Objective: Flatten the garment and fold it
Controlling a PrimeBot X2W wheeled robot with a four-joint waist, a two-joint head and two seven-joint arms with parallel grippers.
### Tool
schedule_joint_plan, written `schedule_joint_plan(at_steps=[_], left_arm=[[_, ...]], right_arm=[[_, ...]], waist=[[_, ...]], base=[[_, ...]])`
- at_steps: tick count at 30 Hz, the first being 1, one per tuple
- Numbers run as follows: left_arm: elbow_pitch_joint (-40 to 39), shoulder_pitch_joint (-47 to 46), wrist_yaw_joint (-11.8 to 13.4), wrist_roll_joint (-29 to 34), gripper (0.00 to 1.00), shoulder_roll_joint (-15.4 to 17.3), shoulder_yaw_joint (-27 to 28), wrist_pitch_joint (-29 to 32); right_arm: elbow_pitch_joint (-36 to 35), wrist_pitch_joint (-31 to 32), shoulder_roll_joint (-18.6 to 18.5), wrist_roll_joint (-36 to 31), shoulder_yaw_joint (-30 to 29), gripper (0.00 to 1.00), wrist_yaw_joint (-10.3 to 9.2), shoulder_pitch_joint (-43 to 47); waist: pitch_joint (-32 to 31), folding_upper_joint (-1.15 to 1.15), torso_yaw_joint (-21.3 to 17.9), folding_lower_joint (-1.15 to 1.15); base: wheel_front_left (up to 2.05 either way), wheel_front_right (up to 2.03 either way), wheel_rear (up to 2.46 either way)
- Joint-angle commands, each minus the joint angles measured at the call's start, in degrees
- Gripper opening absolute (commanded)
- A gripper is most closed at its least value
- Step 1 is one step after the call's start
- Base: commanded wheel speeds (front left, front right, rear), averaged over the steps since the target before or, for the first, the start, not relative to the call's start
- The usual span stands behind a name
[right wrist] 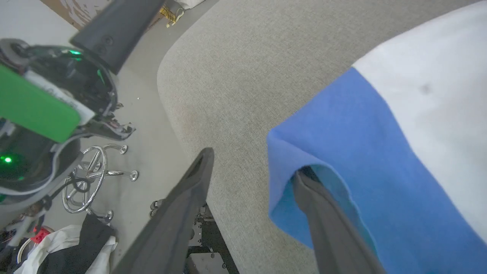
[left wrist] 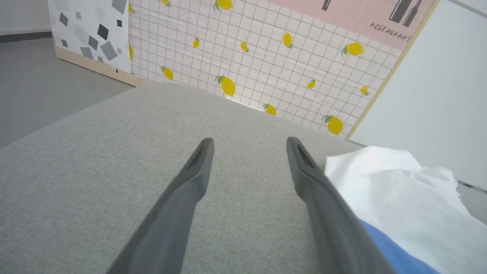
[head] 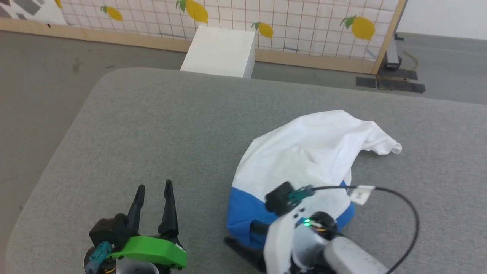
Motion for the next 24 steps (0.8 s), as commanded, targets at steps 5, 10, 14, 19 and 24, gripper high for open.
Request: schedule_joint_plan(at_steps=[5, 10, 14, 19, 24], left_arm=[[0.6, -0.1, -0.5, -0.3, 1.00, -0.2, 0.1, -0.2], [0.6, 0.2, -0.5, -0.3, 1.00, -0.2, 0.3, -0.2], [0.6, 0.1, -0.6, -0.3, 1.00, -0.2, 0.1, -0.2], [0.5, 0.1, -0.6, -0.2, 1.00, -0.2, 0.3, -0.2], [0.1, -0.4, -0.5, -0.2, 1.00, -0.2, 0.2, -0.2]], right_arm=[[-6.5, 2.9, -4.9, 5.4, -7.5, 1.00, -0.08, 3.0], [-12.6, 0.8, -6.4, 3.1, -20.6, 1.00, -0.08, 7.3], [-15.9, -2.9, -4.7, -2.1, -30.9, 1.00, -0.08, 10.7], [-16.8, -6.6, -1.8, -8.9, -39.6, 1.00, -0.08, 14.0], [-13.9, -6.0, 0.2, -16.5, -43.8, 1.00, -0.08, 13.9]], waist=[[-1.5, 0.00, -1.8, 0.00], [-2.1, 0.00, -3.4, 0.00], [-2.1, 0.00, -4.0, 0.00], [-2.0, 0.00, -4.7, 0.00], [-0.8, 0.00, -4.9, 0.00]], base=[[0.00, 0.00, 0.00], [0.00, 0.00, 0.00], [0.00, 0.00, 0.00], [0.00, 0.00, 0.00], [0.00, 0.00, 0.00]])
